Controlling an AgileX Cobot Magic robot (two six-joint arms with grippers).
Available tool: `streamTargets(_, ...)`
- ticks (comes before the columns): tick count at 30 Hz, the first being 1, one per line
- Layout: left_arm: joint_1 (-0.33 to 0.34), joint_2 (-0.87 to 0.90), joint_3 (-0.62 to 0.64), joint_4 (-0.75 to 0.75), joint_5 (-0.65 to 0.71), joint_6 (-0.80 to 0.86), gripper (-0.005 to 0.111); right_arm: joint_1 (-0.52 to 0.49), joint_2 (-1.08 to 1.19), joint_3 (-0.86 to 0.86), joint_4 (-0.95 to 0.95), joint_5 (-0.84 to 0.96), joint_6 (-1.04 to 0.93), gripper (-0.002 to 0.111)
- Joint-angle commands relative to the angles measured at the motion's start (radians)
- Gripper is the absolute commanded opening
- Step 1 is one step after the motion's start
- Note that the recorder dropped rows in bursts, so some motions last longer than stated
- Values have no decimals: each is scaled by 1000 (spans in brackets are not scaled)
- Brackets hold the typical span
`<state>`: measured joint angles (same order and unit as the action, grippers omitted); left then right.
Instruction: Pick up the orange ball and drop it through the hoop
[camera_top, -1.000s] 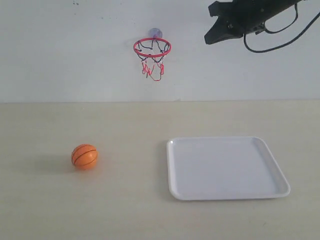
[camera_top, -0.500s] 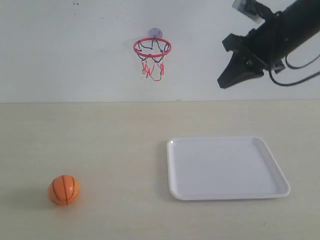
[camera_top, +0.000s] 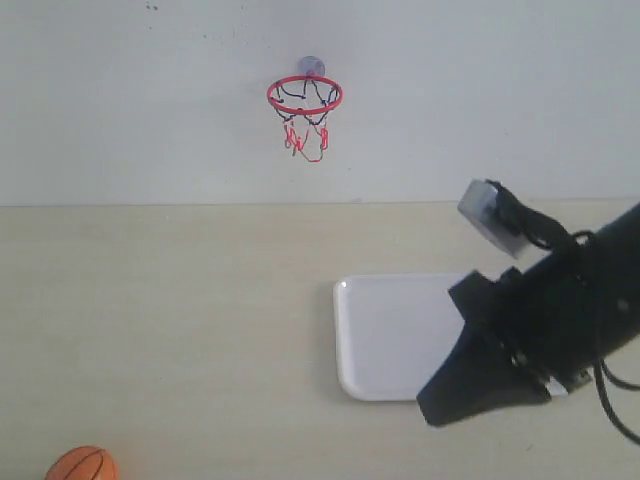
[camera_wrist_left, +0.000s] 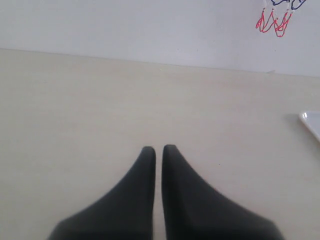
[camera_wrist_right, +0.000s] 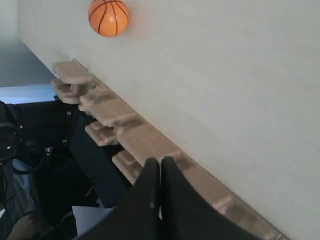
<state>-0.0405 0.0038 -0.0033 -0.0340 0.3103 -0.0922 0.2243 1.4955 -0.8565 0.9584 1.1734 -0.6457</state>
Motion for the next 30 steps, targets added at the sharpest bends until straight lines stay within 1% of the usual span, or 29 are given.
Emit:
streamTargets(1, -1, -4, 3, 1, -3, -5, 4, 41, -86, 127, 31, -42, -14, 0)
streamTargets(5, -1, -4, 3, 1, -3, -5, 4, 91, -135, 229, 68, -26, 8, 0)
streamTargets(7, -1, -4, 3, 1, -3, -5, 4, 102, -137, 256, 68, 5, 12, 0)
streamTargets(10, -1, -4, 3, 1, -3, -5, 4, 105, -137, 265, 65, 47, 12, 0)
streamTargets(22, -1, -4, 3, 1, -3, -5, 4, 105, -137, 265, 74, 26, 22, 0)
streamTargets(25, -1, -4, 3, 1, -3, -5, 4, 105, -137, 267, 77, -48, 16, 0)
streamTargets(27, -1, -4, 3, 1, -3, -5, 4, 105, -167, 270, 85, -159, 16, 0)
streamTargets(30, -1, -4, 3, 1, -3, -5, 4, 105, -275, 314, 151, -330, 18, 0)
